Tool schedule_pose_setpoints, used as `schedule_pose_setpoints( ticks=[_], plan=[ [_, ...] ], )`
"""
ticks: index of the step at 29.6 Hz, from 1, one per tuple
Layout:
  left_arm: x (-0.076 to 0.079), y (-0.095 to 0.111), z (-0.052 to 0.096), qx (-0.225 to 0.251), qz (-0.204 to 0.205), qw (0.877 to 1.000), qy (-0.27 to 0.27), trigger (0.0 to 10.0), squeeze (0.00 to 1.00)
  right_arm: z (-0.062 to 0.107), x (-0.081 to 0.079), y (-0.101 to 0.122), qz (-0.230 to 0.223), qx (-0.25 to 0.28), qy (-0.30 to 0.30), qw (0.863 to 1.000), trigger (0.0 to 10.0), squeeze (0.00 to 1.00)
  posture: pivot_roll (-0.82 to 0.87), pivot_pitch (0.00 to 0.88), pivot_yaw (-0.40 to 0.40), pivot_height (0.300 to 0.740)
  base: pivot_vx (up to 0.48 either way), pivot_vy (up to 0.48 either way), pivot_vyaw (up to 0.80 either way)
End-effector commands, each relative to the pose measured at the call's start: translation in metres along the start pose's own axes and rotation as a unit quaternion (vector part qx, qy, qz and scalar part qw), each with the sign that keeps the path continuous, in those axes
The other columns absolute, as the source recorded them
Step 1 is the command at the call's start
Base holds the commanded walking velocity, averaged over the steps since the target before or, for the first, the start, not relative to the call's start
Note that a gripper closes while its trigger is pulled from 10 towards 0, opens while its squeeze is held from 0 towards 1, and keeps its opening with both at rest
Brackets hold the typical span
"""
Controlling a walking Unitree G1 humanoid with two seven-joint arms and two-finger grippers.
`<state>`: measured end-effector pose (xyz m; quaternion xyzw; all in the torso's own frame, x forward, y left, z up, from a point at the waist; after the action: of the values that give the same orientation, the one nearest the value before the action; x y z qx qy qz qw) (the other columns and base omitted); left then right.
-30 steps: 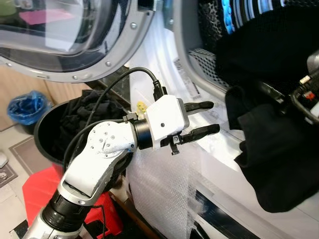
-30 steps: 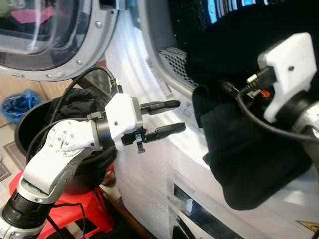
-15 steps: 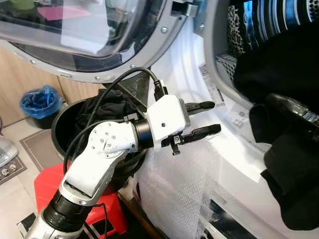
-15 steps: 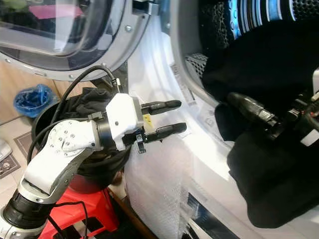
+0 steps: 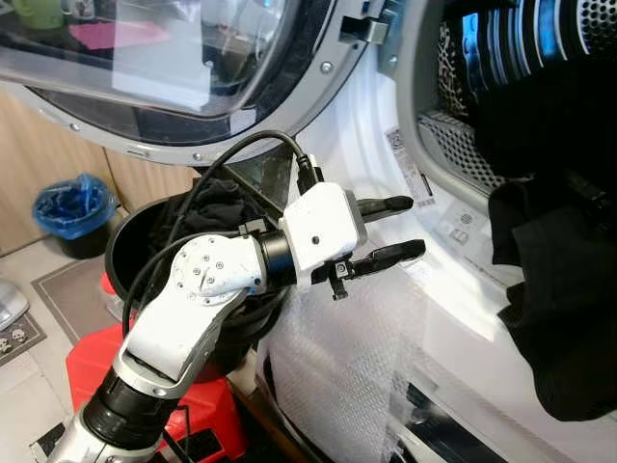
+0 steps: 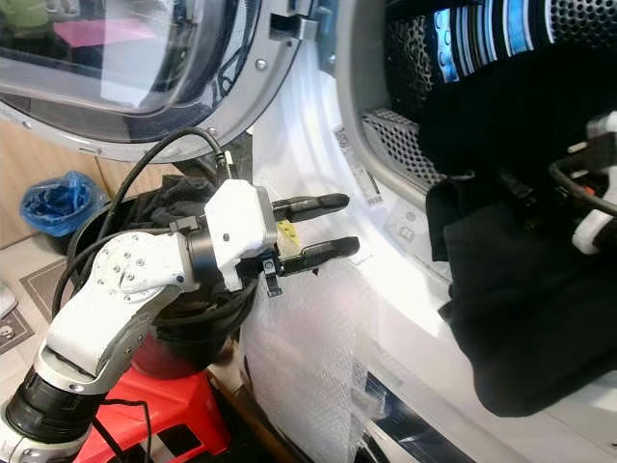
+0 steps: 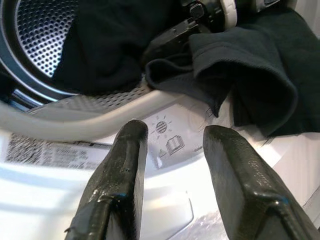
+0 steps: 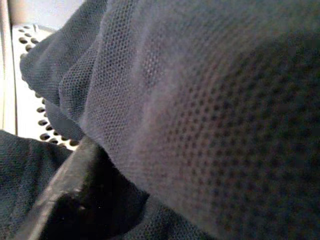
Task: Clothes washing
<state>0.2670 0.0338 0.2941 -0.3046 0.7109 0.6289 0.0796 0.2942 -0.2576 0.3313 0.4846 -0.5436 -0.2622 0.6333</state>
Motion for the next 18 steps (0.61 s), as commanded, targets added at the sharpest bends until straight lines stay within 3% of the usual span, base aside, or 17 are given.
schedule_pose_setpoints(
  ticks=[1, 11, 14, 17, 18],
  plan=[
    [0.005, 0.007, -0.003, 0.012, -0.005, 1.0, -0.011, 10.0, 0.0, -0.002, 0.003, -0.019, -0.008, -0.048, -0.019, 0.999, 0.0, 0.0, 0.15, 0.2, -0.139, 0.74, 0.0, 0.0, 0.0],
    [0.004, 0.008, -0.002, 0.012, -0.003, 1.0, -0.007, 10.0, 0.0, -0.021, -0.003, -0.004, -0.012, -0.026, -0.038, 0.999, 0.0, 0.0, 0.15, 0.202, -0.141, 0.74, 0.0, 0.0, 0.0],
    [0.004, 0.008, -0.002, 0.013, -0.002, 1.0, -0.006, 10.0, 0.0, -0.036, -0.008, 0.013, -0.041, 0.018, -0.055, 0.998, 0.0, 0.0, 0.14, 0.206, -0.14, 0.74, 0.0, 0.0, 0.0],
    [0.004, 0.009, -0.003, 0.015, 0.0, 1.0, -0.007, 10.0, 0.0, -0.055, -0.004, 0.044, -0.095, 0.088, -0.118, 0.985, 0.0, 0.0, 0.14, 0.205, -0.133, 0.74, 0.0, 0.0, 0.0],
    [0.004, 0.009, -0.003, 0.015, 0.0, 1.0, -0.007, 10.0, 0.0, -0.055, -0.004, 0.044, -0.095, 0.088, -0.118, 0.985, 0.0, 0.0, 0.14, 0.205, -0.133, 0.74, 0.0, 0.0, 0.0]
  ],
)
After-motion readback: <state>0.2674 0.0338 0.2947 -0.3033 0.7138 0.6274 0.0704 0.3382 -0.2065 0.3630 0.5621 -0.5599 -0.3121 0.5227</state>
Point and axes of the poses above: a point about 5 cm out from each wrist's last joint towards the gripper, its own z axis pointing back from the gripper into the wrist, its own y axis along the axis of the wrist's last joint, x = y × z, the point moved 2 cm from there along -z, pointing out of the wrist towards the gripper, and after that the axes turned 8 degrees about z, right-handed, at the moved point
